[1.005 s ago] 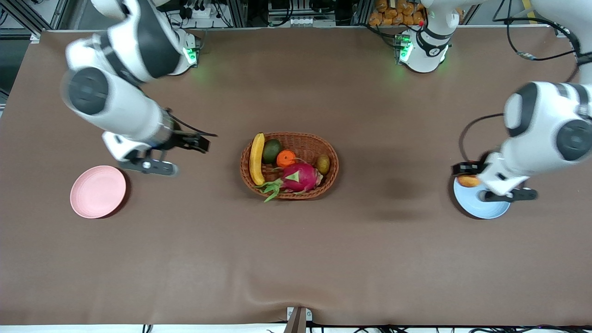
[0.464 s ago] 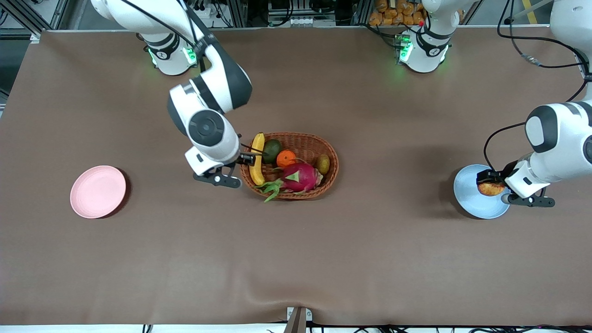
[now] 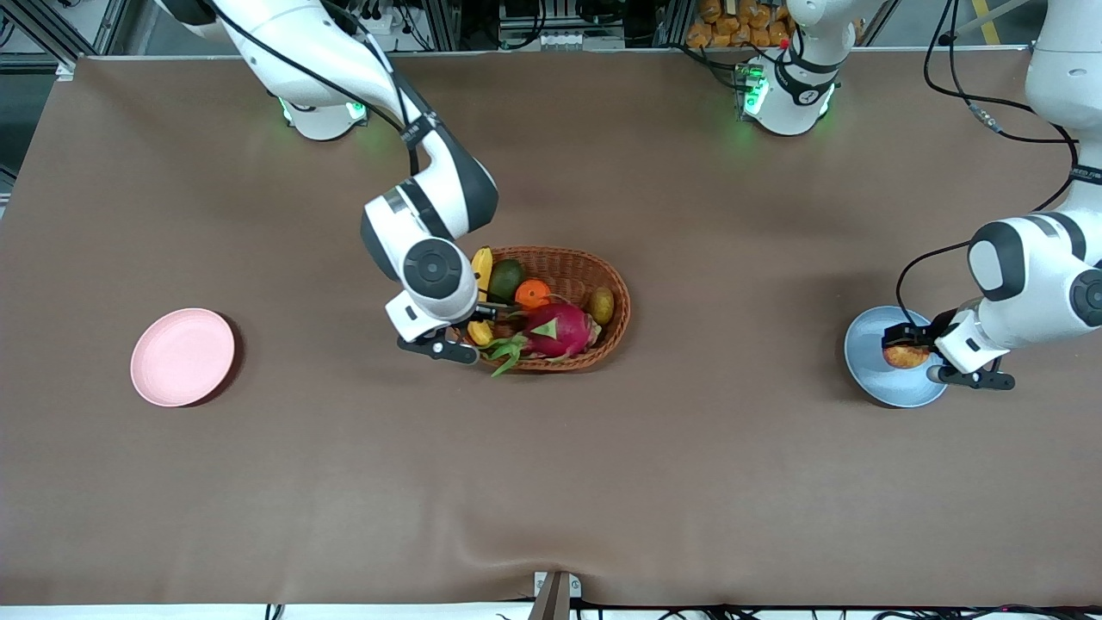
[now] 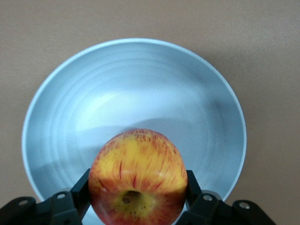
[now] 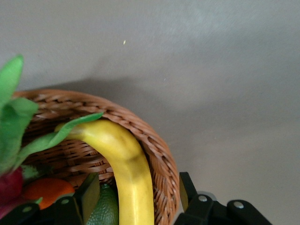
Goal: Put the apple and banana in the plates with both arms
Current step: 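Lower the apple onto the blue plate while the right gripper grasps the banana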
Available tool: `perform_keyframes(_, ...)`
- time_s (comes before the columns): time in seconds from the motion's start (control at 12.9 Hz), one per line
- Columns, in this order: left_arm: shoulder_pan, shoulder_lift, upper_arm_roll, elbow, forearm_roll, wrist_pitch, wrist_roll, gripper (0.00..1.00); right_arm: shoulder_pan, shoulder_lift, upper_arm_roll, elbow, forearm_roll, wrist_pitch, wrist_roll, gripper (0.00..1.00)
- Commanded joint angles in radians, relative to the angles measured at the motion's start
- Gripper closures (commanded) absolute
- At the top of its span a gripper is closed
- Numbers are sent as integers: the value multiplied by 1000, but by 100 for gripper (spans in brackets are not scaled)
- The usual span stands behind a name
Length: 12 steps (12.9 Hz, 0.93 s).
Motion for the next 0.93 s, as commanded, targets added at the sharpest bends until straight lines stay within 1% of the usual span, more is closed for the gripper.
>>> perform_keyframes(0.0, 8, -8, -9, 8, 1, 3, 9, 0, 29, 12, -8, 10, -12, -2, 33, 28)
perform_keyframes(0.08, 6, -13, -9, 14, 1, 2, 12, 0, 41, 23, -8, 10, -13, -1, 57, 31)
perform_keyframes(0.15, 6, -25, -9, 23, 1, -1, 18, 0, 46, 29, -8, 10, -13, -1, 64, 32)
perform_keyframes(0.39, -1, -115, -20, 45, -6, -38, 14, 0, 63, 41, -8, 5, -13, -2, 65, 32)
perform_keyframes(0.46, -1, -155, -52, 62, -12, -73, 8, 0, 66, 45, -9, 1, -13, -2, 64, 31)
perform_keyframes(0.62, -1, -224, -107, 126, -15, -174, -5, 0, 67, 46, -9, -14, -16, -1, 65, 31)
perform_keyframes(0.7, -1, -249, -141, 172, -16, -234, -41, 0, 67, 48, -9, -18, -16, 1, 65, 31)
perform_keyframes(0.85, -1, -274, -195, 285, -16, -401, -132, 0, 72, 61, -9, -18, -16, 13, 67, 31)
